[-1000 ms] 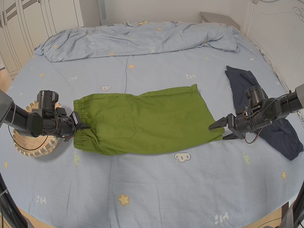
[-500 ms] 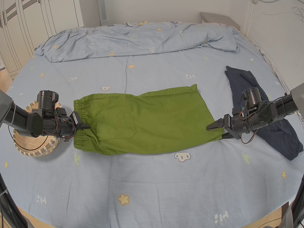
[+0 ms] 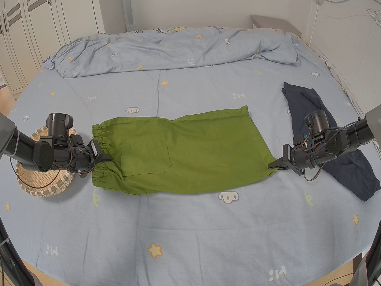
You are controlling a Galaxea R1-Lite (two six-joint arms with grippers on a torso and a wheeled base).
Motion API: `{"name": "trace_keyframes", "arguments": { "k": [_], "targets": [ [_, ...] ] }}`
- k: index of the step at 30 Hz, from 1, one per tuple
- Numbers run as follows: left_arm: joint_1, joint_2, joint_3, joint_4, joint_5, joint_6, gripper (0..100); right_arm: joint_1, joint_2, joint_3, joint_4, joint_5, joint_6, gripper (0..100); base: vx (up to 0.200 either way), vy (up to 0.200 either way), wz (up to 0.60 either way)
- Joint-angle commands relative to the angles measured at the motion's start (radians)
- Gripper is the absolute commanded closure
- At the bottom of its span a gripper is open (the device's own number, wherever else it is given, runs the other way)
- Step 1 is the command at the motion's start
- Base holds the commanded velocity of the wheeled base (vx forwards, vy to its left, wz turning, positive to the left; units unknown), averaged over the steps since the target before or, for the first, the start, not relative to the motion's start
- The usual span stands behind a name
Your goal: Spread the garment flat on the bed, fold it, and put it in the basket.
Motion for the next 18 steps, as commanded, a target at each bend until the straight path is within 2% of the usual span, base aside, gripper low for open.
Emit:
{"name": "trace_keyframes", "arguments": {
  "k": [1,7,10,14,18],
  "targets": [
    [0.000,-0.037,0.007,0.008,0.000,-0.001,100,0.011,-0.104,0.046,0.018,-0.009,-0.003,100,0.000,0.000,0.00],
    [-0.018,-0.135,0.030,0.096,0.000,0.009,100,0.013,-0.263,0.147,0.098,-0.014,-0.011,100,0.000,0.000,0.00],
    [-0.028,-0.182,0.071,0.151,0.000,0.015,100,0.000,-0.328,0.251,0.101,-0.014,-0.029,100,0.000,0.000,0.00],
    [-0.028,-0.219,0.150,0.159,0.000,0.036,100,-0.004,-0.389,0.402,0.100,-0.017,-0.049,100,0.000,0.000,0.00],
    [-0.038,-0.235,0.295,0.157,0.000,0.102,100,0.017,-0.449,0.590,0.086,-0.058,-0.080,100,0.000,0.000,0.00]
  ]
}}
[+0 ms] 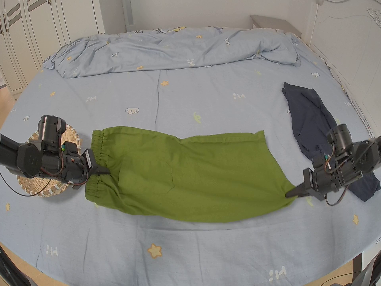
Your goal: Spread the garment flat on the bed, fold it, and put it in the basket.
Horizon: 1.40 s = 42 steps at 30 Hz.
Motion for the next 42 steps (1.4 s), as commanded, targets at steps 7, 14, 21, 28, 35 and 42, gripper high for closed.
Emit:
{"name": "trace_keyframes", "arguments": {
  "k": [7,14,21,28,35,42],
  "targets": [
    [-0.035,-0.081,0.306,0.009,-0.002,0.132,100,0.035,-0.264,0.408,-0.024,-0.055,-0.028,100,0.000,0.000,0.00],
    [-0.050,-0.089,0.335,0.009,-0.002,0.143,100,0.046,-0.353,0.511,-0.027,-0.056,-0.004,100,0.000,0.000,0.00],
    [-0.058,-0.108,0.353,0.009,-0.002,0.144,100,0.045,-0.375,0.553,-0.044,-0.056,0.004,0,0.000,0.000,0.00],
    [-0.105,-0.231,0.353,0.061,0.004,0.160,100,0.040,-0.395,0.490,-0.080,-0.059,0.036,0,0.000,0.000,0.00],
    [-0.090,-0.323,0.254,0.258,0.007,0.217,100,0.052,-0.382,0.257,-0.074,-0.059,0.090,0,0.000,0.000,0.00],
    [0.082,-0.323,0.201,0.305,0.007,0.347,100,0.086,-0.310,0.135,-0.077,-0.107,0.088,0,0.000,0.000,0.00]
  ]
}}
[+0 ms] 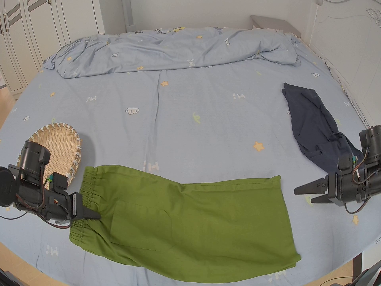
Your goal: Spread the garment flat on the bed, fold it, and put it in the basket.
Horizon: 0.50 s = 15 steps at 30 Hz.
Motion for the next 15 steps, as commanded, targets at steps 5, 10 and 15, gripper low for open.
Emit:
{"name": "trace_keyframes", "arguments": {
  "k": [5,10,15],
  "targets": [
    [0.112,-0.066,-0.113,0.124,0.002,0.073,100,0.042,0.087,-0.102,-0.004,-0.059,0.002,0,0.000,0.000,0.00],
    [-0.004,-0.101,-0.275,0.312,0.055,0.065,100,0.059,0.079,-0.107,-0.002,-0.059,0.002,0,0.000,0.000,0.00],
    [-0.202,-0.089,-0.485,0.477,0.213,0.039,100,0.060,0.056,-0.103,0.002,-0.059,0.004,0,0.000,0.000,0.00]
  ]
}}
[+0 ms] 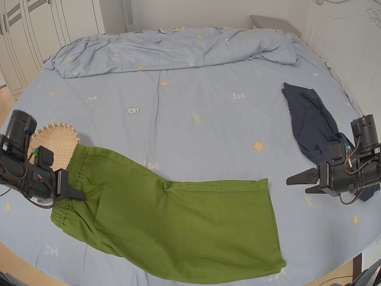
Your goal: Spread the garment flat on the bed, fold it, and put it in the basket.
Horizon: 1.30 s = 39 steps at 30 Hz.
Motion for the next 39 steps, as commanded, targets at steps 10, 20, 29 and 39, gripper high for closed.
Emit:
{"name": "trace_keyframes", "arguments": {
  "k": [10,20,29,39],
  "targets": [
    [-0.585,0.086,-0.408,0.197,0.315,-0.103,100,0.013,-0.028,-0.005,0.004,-0.002,0.003,0,0.000,0.000,0.00],
    [-0.837,0.249,-0.534,0.188,0.416,-0.246,100,0.010,-0.033,-0.004,0.004,-0.002,0.003,0,0.000,0.000,0.00],
    [-0.921,0.351,-0.629,0.116,0.482,-0.326,100,0.010,-0.033,0.003,0.004,-0.002,0.003,0,0.000,0.000,0.00],
    [-0.953,0.419,-0.655,0.017,0.476,-0.376,0,0.010,-0.034,0.001,0.004,-0.002,0.003,0,0.000,0.000,0.00]
  ]
}}
